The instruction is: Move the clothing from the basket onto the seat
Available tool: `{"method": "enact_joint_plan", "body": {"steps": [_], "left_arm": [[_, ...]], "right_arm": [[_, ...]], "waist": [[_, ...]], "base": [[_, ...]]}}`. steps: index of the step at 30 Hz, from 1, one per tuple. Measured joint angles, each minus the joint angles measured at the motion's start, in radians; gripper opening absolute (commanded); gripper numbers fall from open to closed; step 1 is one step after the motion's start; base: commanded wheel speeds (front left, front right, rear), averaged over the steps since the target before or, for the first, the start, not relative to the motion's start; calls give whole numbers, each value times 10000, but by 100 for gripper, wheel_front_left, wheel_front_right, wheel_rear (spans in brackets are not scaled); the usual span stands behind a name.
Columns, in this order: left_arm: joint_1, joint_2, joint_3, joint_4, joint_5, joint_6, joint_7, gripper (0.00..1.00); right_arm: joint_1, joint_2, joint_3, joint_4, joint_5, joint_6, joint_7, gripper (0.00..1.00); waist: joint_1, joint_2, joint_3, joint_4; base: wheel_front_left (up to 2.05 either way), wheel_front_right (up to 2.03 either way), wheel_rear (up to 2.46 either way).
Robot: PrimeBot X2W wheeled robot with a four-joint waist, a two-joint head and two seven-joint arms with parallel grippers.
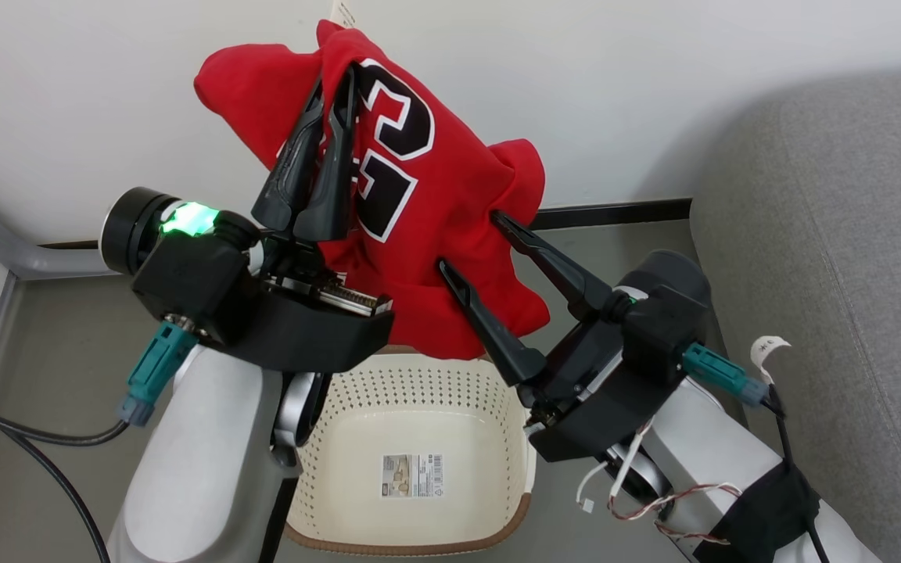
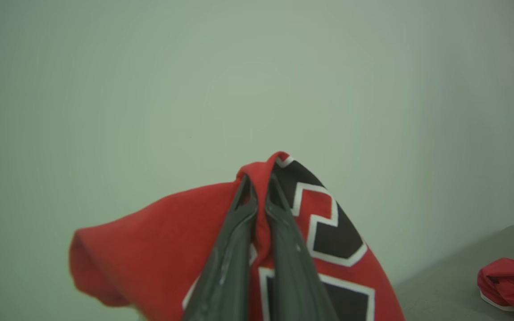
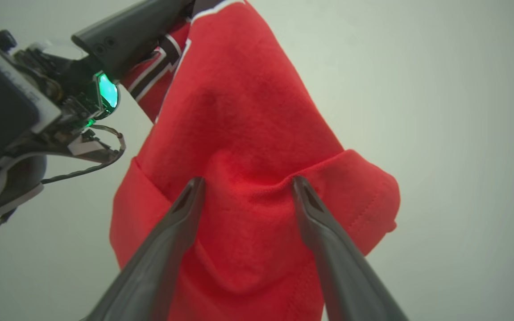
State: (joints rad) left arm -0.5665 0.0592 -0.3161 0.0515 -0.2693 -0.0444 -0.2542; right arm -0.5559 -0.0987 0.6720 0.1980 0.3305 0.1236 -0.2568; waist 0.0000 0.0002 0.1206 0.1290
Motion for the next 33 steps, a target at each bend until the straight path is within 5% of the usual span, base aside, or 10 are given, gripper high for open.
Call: {"method": "enact_joint_plan", "body": {"steps": [30, 31, 33], "left_arm": [[-216, -128, -702, -4, -23, -86, 0, 0], [-216, -128, -727, -4, -23, -86, 0, 0], [-216, -134, -779, 0, -36, -86, 0, 0]], "right_arm": [[-1554, 196, 838, 1988, 1237, 0, 2, 100], [-1575, 198, 855, 2025, 1283, 0, 0, 84], [-1639, 198, 894, 2105, 1298, 0, 2, 0]], "waist": [[0, -2, -60, 418], [0, -2, -62, 427], [0, -2, -63, 445]], "base": [[0, 0, 0], [0, 0, 0], [0, 0, 0]]}}
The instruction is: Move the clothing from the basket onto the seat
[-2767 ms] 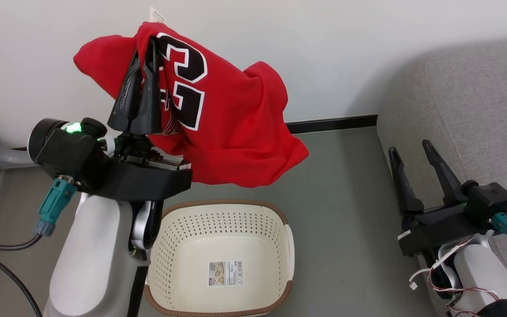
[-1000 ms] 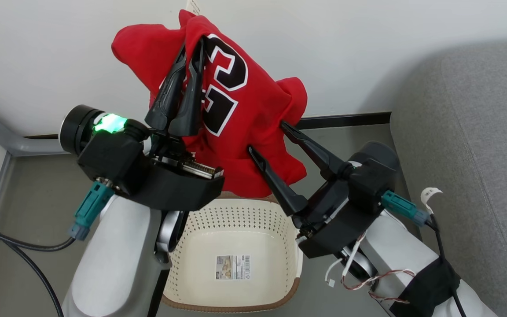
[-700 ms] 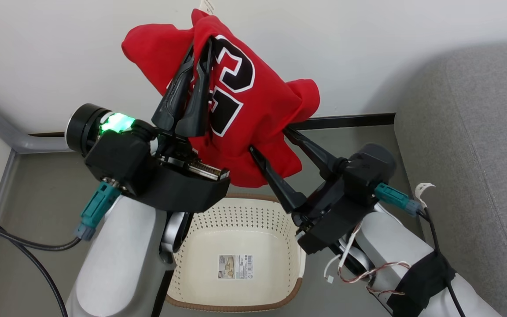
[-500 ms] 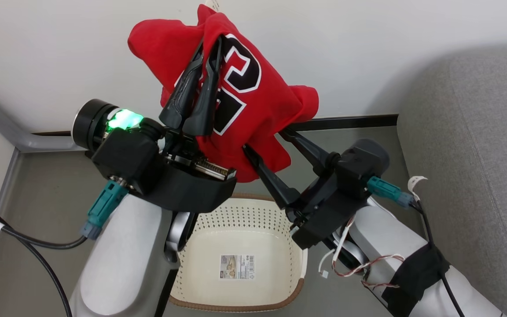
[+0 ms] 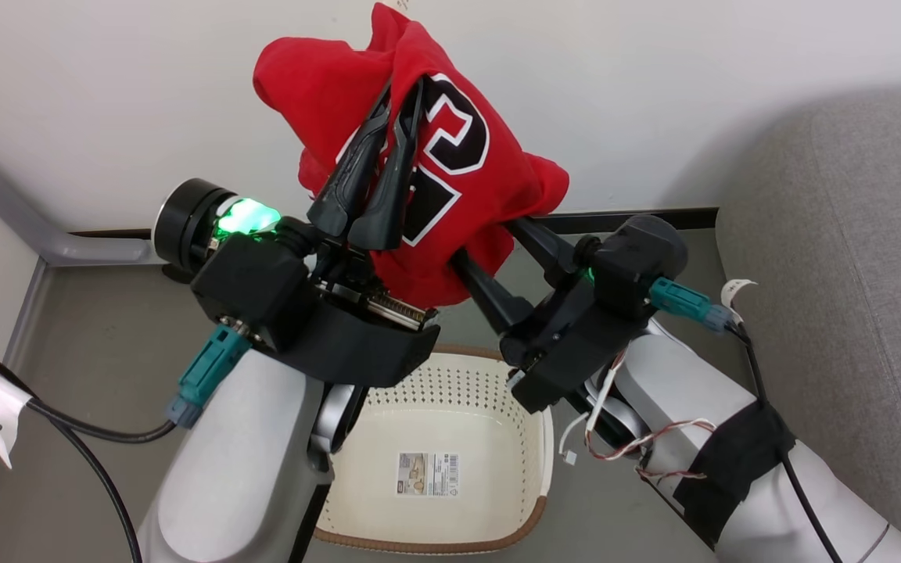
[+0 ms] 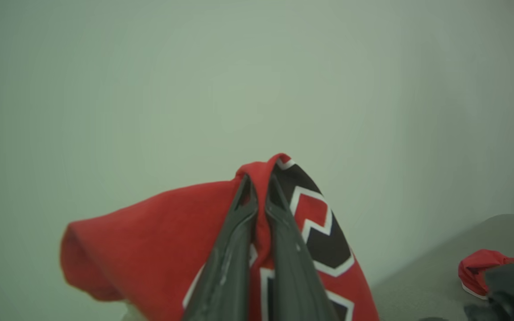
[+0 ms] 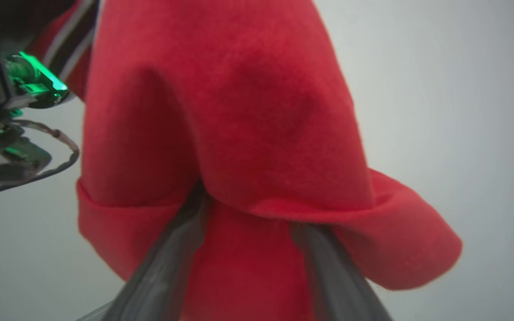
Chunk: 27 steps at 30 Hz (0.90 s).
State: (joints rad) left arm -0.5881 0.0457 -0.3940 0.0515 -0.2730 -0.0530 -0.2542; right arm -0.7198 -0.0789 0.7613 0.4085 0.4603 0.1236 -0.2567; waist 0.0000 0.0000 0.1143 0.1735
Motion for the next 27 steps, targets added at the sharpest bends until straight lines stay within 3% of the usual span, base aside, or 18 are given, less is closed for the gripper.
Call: {"method": "enact_joint_plan", "body": {"steps": [23, 25, 26, 27], "left_arm": [[16, -44, 205, 675, -249, 98, -2, 0], [16, -46, 236, 704, -249, 105, -2, 47], [16, -48, 249, 725, -249, 130, -2, 100], [16, -50, 261, 752, -249, 182, -2, 100]], "right_arm": [[-120, 8, 50, -65, 589, 0, 0, 0], [-120, 8, 58, -88, 589, 0, 0, 0], [-119, 8, 61, -105, 589, 0, 0, 0], [-119, 8, 67, -125, 589, 0, 0, 0]], "waist": [[0, 0, 6, -157], [0, 0, 0, -166], [0, 0, -4, -171], [0, 0, -6, -175]], "base": [[0, 0, 0], [0, 0, 0], [0, 0, 0], [0, 0, 0]]}}
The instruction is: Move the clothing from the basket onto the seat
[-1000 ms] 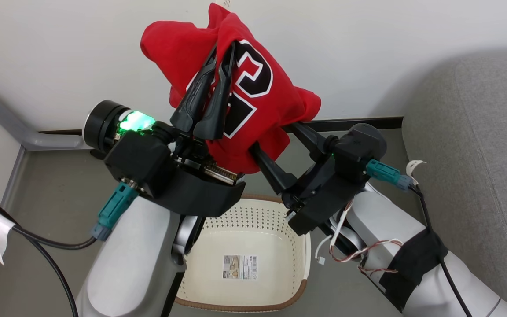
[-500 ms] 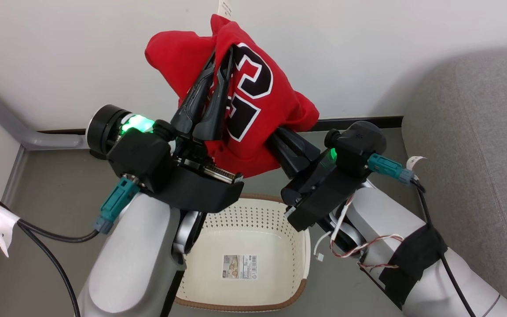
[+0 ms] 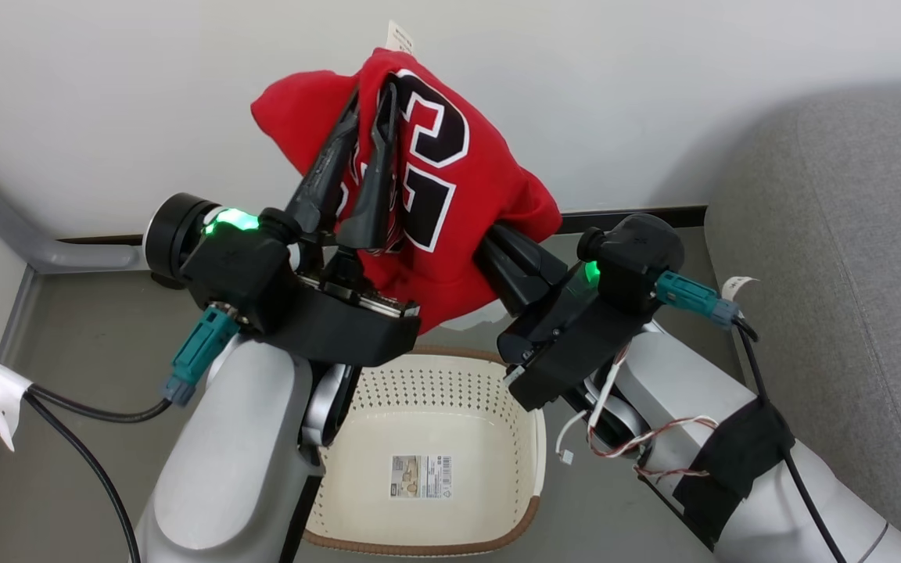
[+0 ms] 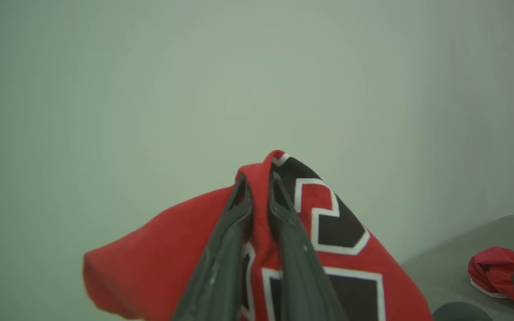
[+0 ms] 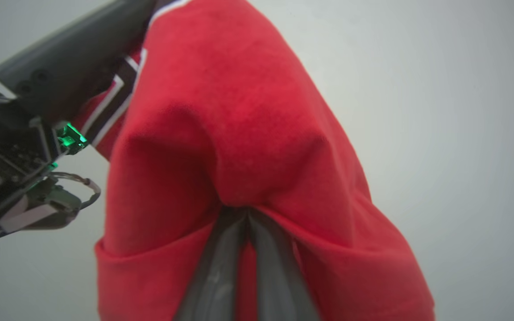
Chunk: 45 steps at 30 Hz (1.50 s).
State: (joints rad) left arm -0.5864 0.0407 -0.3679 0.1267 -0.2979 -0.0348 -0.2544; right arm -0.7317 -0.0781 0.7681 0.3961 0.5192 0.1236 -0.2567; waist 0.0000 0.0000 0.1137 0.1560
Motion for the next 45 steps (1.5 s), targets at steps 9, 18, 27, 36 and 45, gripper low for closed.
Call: {"method": "enact_joint_plan", "body": {"steps": [9, 18, 27, 36, 45], "left_arm": [[5, -15, 50, 274, 0, 8, 0, 100], [34, -21, 98, 514, 0, 15, 0, 100], [75, -19, 180, 892, 2, 81, -2, 100], [248, 88, 349, 1340, 6, 86, -2, 100], [851, 320, 378, 1599, 17, 86, -2, 100]], "right_arm": [[3, 2, 90, -104, 15, 0, 0, 0], [12, 2, 79, -176, 15, 0, 0, 0], [14, 4, 0, -265, 15, 0, 0, 0], [13, 4, -138, -301, 13, 0, 0, 0], [12, 15, -150, -322, 15, 0, 0, 0]], "waist": [[0, 0, -22, -36], [0, 0, -12, -74], [0, 0, 32, -142], [0, 0, 38, -274], [0, 0, -5, -601]], "base": [[0, 0, 0], [0, 0, 0], [0, 0, 0], [0, 0, 0], [0, 0, 0]]}}
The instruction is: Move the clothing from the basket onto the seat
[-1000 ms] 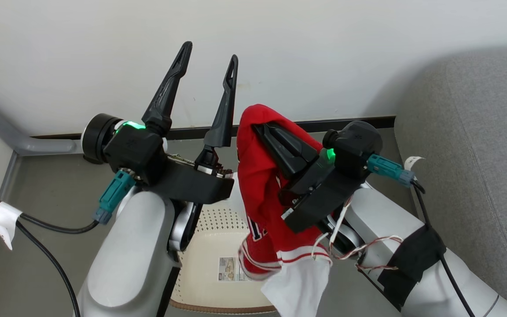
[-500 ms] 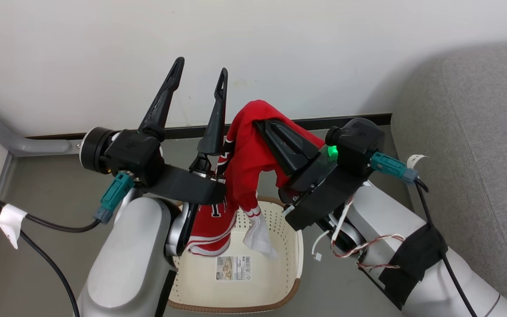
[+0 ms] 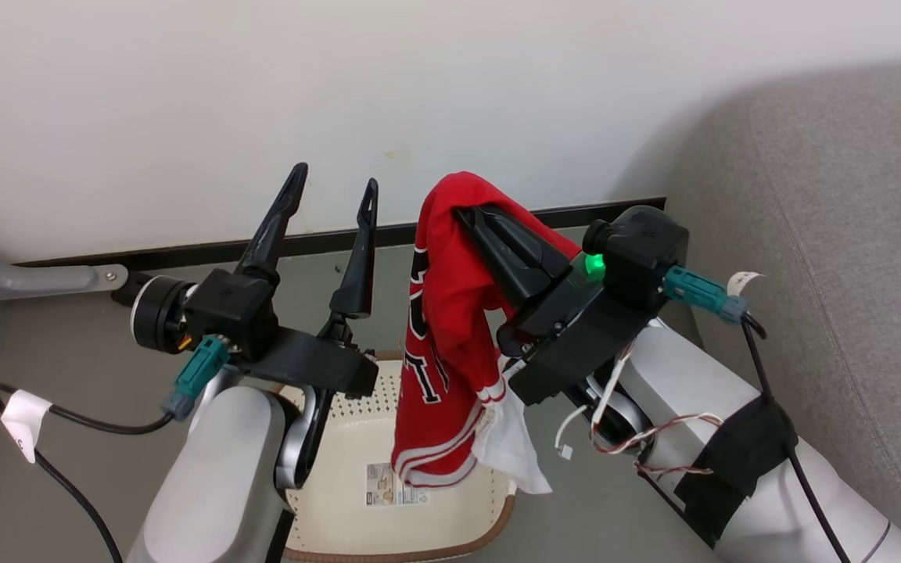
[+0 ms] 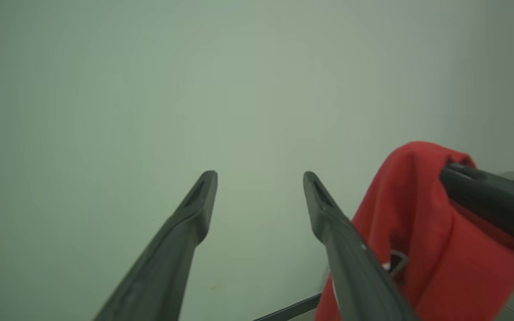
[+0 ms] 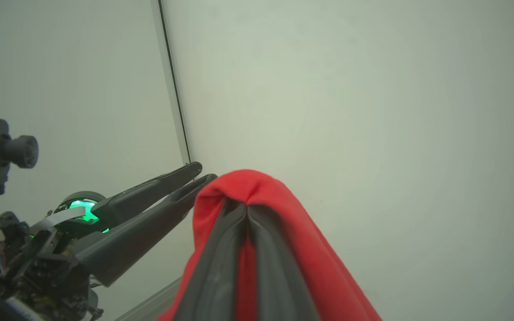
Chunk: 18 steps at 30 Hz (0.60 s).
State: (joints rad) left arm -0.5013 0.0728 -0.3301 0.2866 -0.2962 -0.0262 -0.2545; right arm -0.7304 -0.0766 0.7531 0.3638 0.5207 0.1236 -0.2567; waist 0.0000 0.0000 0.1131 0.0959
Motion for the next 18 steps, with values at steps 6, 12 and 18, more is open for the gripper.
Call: {"method": "enact_joint_plan", "body": {"steps": [6, 12, 18], "left_arm": [[229, 161, 21, 155, 36, 2, 0, 100], [465, 222, 31, 288, 54, 10, 2, 100], [659, 230, 15, 380, 86, 10, 2, 100]], "right_arm": [[0, 2, -61, -21, 2, 0, 0, 0], [0, 4, -157, -23, 13, 0, 0, 0], [1, 10, -261, -23, 27, 0, 0, 0]], "waist": [[0, 0, -20, -327], [0, 0, -55, -711], [0, 0, -99, -1146]], "base": [[0, 0, 0], [0, 0, 0], [0, 0, 0]]}}
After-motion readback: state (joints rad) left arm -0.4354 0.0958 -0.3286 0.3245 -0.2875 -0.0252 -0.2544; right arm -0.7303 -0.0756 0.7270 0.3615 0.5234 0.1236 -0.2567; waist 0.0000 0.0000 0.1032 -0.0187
